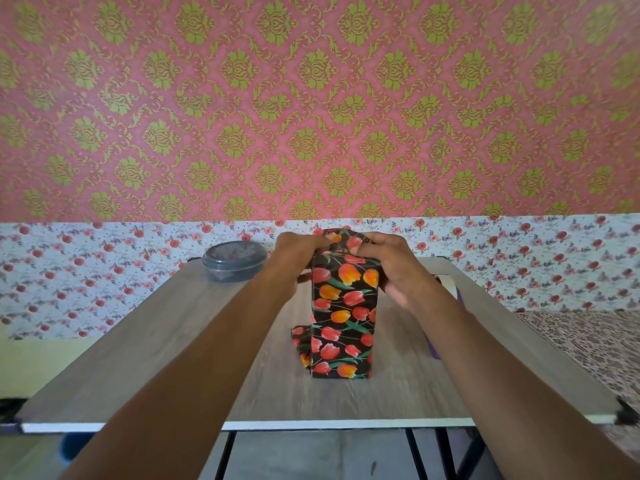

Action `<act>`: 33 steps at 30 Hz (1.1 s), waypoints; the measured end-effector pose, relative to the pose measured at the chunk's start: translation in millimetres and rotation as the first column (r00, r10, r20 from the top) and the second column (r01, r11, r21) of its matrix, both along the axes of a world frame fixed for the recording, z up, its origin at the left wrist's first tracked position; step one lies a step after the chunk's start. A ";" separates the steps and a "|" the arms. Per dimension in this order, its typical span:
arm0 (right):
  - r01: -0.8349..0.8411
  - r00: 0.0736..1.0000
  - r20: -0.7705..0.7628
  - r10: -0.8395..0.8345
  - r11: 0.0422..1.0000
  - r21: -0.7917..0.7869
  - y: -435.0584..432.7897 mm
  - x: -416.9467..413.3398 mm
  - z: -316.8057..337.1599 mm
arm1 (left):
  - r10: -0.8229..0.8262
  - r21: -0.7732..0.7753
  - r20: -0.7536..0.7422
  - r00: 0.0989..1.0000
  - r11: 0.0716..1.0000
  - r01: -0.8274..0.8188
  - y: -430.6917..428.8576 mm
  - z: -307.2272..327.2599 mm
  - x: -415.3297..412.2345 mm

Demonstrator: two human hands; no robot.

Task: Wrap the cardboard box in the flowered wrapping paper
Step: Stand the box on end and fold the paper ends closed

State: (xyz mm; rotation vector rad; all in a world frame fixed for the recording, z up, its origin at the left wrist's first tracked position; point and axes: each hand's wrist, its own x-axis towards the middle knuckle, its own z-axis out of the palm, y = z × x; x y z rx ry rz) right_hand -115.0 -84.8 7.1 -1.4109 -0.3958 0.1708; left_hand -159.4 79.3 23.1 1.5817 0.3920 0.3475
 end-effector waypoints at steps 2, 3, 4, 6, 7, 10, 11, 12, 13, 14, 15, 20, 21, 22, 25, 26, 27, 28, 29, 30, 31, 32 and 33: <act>0.005 1.000 0.001 -0.005 1.000 0.010 0.1 -0.9 1.1 | 0.004 -0.004 0.066 0.998 1.000 -0.004 5.7 2.3 3.1; 0.007 1.000 0.005 -0.007 1.000 0.014 -0.3 -0.7 2.2 | 0.003 0.004 0.097 0.995 1.000 -0.003 6.7 4.0 4.0; 0.007 1.000 0.016 -0.007 1.000 0.010 0.0 -1.1 3.2 | 0.006 0.017 0.125 0.992 1.000 -0.008 7.5 4.9 3.9; 0.017 0.999 0.045 -0.016 1.000 -0.017 -0.3 -1.9 7.7 | 0.008 0.055 0.154 0.988 0.998 -0.017 7.5 7.2 5.6; 0.026 0.998 0.056 -0.024 0.999 -0.035 -0.7 -2.0 10.5 | 0.004 0.075 0.158 0.987 0.997 -0.016 7.1 8.4 6.2; 0.032 0.998 0.058 -0.027 0.997 -0.072 -2.0 -2.3 19.5 | -0.001 0.128 0.216 0.976 0.991 -0.028 4.1 12.6 4.5; 0.025 0.998 0.057 -0.021 0.997 -0.076 -1.8 -2.4 21.7 | 0.005 0.139 0.255 0.967 0.989 -0.042 3.1 13.4 3.5; 0.021 0.998 0.059 -0.017 0.997 -0.078 -1.4 -2.3 23.5 | 0.005 0.147 0.287 0.958 0.988 -0.049 2.0 14.5 2.1; 0.023 0.998 0.063 -0.018 0.996 -0.081 -1.0 -2.0 24.9 | -0.008 0.150 0.306 0.952 0.988 -0.040 0.9 15.4 0.8; 0.030 0.997 0.072 -0.024 0.996 -0.086 -0.7 -1.2 25.7 | -0.032 0.145 0.309 0.950 0.989 -0.013 -0.5 16.3 -0.8; 0.044 0.996 0.087 -0.036 0.995 -0.091 0.1 -1.0 26.6 | -0.061 0.132 0.298 0.953 0.991 0.022 -1.6 17.5 -1.8; 0.209 0.961 0.201 -0.190 0.975 -0.077 6.2 -0.7 29.4 | -0.107 0.131 0.289 0.951 0.989 0.072 -3.0 22.8 -4.8; 0.238 0.952 0.217 -0.217 0.968 -0.076 7.4 -0.4 29.9 | -0.110 0.148 0.310 0.944 0.987 0.067 -2.2 23.0 -5.5; 0.256 0.945 0.231 -0.233 0.964 -0.075 8.6 0.2 29.8 | -0.115 0.166 0.329 0.937 0.984 0.062 -1.4 23.1 -5.9; 0.265 0.936 0.261 -0.237 0.961 -0.078 11.5 -2.7 27.6 | -0.079 0.185 0.350 0.933 0.983 0.014 1.3 21.9 -4.1; 0.263 0.933 0.273 -0.233 0.962 -0.078 12.1 -4.4 26.8 | -0.057 0.167 0.342 0.938 0.986 -0.001 1.9 21.3 -3.5; 0.259 0.931 0.288 -0.226 0.962 -0.084 11.8 -5.9 26.4 | -0.036 0.144 0.329 0.944 0.990 -0.012 2.1 20.3 -2.4; 0.247 0.931 0.299 -0.209 0.964 -0.096 10.9 -7.4 25.5 | -0.017 0.122 0.312 0.950 0.992 -0.023 2.3 19.1 -1.3; 0.218 0.937 0.300 -0.179 0.970 -0.105 8.6 -8.3 23.9 | 0.001 0.108 0.300 0.954 0.994 -0.035 1.5 17.9 -0.1; 0.168 0.949 0.285 -0.135 0.981 -0.093 5.6 -9.2 22.0 | 0.017 0.100 0.297 0.955 0.994 -0.048 0.5 17.2 0.8; 0.100 0.964 0.254 -0.082 0.993 -0.060 3.5 -10.5 18.2 | 0.027 0.106 0.304 0.952 0.992 -0.062 0.6 16.6 0.5; 0.035 0.976 0.216 -0.029 0.999 -0.023 1.5 -10.5 13.6 | 0.026 0.125 0.324 0.946 0.990 -0.070 0.6 17.2 2.2; -0.017 0.984 0.180 0.015 1.000 0.007 1.4 -11.8 8.6 | 0.011 0.151 0.347 0.938 0.986 -0.067 1.6 18.5 3.0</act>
